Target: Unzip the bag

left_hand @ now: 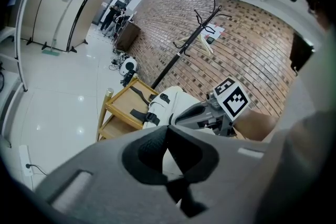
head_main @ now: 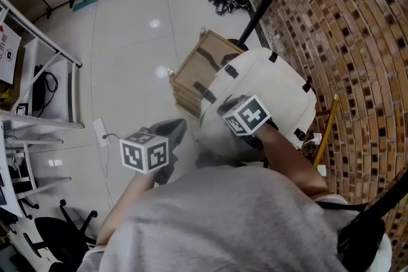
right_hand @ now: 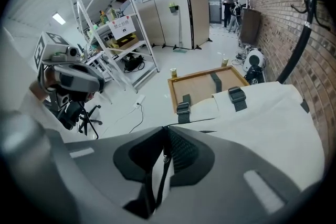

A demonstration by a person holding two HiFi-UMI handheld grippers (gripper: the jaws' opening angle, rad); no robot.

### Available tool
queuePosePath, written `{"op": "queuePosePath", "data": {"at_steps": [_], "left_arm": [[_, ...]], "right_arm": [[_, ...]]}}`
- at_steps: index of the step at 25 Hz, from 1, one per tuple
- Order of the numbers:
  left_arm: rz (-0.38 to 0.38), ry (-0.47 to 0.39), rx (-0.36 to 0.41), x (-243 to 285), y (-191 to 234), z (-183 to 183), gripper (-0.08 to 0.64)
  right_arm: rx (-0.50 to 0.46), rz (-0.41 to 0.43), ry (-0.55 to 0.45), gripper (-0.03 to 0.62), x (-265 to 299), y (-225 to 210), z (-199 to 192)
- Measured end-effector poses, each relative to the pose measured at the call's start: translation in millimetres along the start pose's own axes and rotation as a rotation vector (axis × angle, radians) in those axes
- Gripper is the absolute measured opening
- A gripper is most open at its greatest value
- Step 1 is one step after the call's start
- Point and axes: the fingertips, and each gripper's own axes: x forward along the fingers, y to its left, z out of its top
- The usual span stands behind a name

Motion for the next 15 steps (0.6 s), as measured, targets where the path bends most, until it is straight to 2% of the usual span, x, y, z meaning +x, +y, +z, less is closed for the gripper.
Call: {"op": "queuePosePath", "data": {"at_steps": [6, 11, 15], "left_arm": [[-0.001, -0.002, -0.001, 4, 0, 4, 0.0], [0.004, -0.006, -0.008, 5, 1, 8, 0.0], [0.003, -0.006, -0.008, 9, 1, 12, 0.0]], "right_arm": [[-0.026, 0.084, 0.044, 0.034, 1, -1, 7], [-0.056, 0.111, 0.071, 0.034, 3, -3, 16], [-0.038, 0.122, 0.072, 0.035, 9, -10, 19]]}}
